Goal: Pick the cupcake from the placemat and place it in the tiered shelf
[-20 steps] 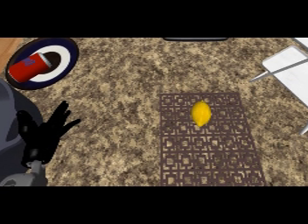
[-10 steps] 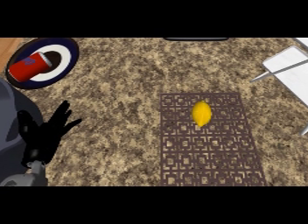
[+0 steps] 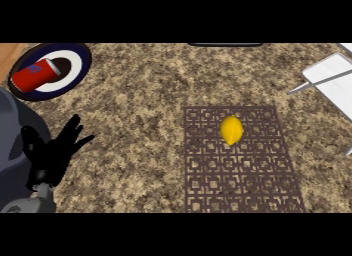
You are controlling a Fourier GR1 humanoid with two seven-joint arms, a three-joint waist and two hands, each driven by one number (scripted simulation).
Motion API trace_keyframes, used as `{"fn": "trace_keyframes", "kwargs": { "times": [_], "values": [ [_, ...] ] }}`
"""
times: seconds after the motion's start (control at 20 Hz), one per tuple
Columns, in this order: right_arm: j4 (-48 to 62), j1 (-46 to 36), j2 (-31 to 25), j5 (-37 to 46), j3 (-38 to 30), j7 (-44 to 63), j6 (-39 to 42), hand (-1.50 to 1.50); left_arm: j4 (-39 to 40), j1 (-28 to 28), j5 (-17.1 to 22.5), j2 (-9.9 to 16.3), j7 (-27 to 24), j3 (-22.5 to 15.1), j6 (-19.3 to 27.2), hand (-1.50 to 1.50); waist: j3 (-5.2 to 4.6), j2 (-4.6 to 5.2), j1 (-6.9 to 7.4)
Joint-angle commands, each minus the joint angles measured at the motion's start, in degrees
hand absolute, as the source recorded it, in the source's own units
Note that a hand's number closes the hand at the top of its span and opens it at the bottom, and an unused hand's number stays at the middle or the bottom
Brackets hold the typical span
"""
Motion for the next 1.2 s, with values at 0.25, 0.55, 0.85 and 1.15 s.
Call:
{"fn": "trace_keyframes", "kwargs": {
  "times": [0.25, 0.55, 0.85, 1.15],
  "values": [
    [7.0, 1.8, -4.5, -3.4, 0.0, -6.4, -7.1, 1.5, 2.1, 0.1, 0.1, -0.2, 1.7, 0.6, -1.3, 0.0, -0.23, 0.18, -0.08],
    [8.3, 1.2, -6.0, -5.8, 1.3, -7.7, -5.7, 1.5, 3.9, 0.2, -1.5, -0.7, -0.4, 0.5, -1.4, 0.0, -0.25, 0.14, -0.2],
    [7.9, 1.2, -6.4, -5.6, 3.9, -5.2, -1.7, 1.5, 5.3, -2.9, -1.6, -1.3, 1.1, 1.4, -0.3, 0.0, -0.28, 0.1, -0.63],
    [4.8, -0.1, -3.1, -8.2, -1.6, -0.8, -17.8, -1.5, 5.7, 1.1, -2.7, -2.1, -3.0, 0.7, -0.7, 0.0, -0.28, 0.14, -0.5]
  ]
}}
